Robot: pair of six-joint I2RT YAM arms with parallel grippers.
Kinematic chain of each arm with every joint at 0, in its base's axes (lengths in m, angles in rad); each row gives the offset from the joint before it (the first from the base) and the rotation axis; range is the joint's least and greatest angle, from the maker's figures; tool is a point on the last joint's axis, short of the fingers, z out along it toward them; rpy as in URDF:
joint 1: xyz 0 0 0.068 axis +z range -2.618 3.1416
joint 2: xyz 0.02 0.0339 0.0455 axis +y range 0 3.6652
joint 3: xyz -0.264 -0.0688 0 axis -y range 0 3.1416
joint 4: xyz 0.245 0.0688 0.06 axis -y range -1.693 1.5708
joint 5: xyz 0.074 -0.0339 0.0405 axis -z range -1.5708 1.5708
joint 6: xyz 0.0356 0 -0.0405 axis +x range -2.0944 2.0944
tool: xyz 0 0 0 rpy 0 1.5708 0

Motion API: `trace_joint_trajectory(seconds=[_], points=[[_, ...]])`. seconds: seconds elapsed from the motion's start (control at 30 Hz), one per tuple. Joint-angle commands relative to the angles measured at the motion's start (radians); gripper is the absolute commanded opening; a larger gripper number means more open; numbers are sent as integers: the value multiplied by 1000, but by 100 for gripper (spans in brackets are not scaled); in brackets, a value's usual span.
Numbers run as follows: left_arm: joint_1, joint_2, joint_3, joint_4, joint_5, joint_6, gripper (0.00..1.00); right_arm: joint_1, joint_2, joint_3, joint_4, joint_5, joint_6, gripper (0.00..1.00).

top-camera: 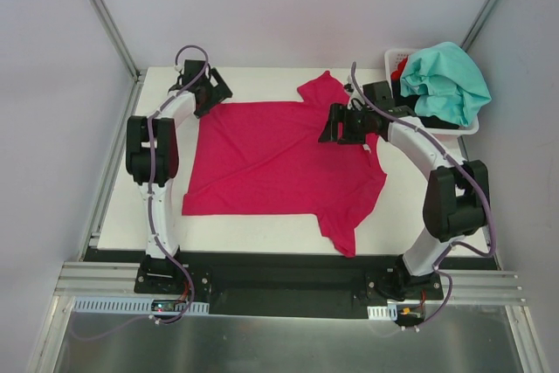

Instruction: Fold and stack the t-shirts

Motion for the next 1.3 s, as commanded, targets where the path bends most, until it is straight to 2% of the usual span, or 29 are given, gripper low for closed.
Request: trace_joint_trajectory(seconds=[0.0,0.1,0.2,0.37,0.7,1.0,1.27], points=[[17,56,62,5,-13,22,99,-24,1,36,85,-61,-14,77],[18,69,71,3,-10,19,99,-41,41,39,181,-139,-11,77],[20,70,68,9,-19,14,99,-55,147,120,217,-219,-13,77],[24,76,65,22,-33,14,99,-90,321,286,214,-238,2,77],[50,113,99,32,-36,26,99,-193,548,493,157,-273,13,80],[61,107,137,29,-17,19,99,-221,661,593,153,-325,114,82],[63,138,174,29,-16,17,99,-238,716,659,149,-351,127,84]])
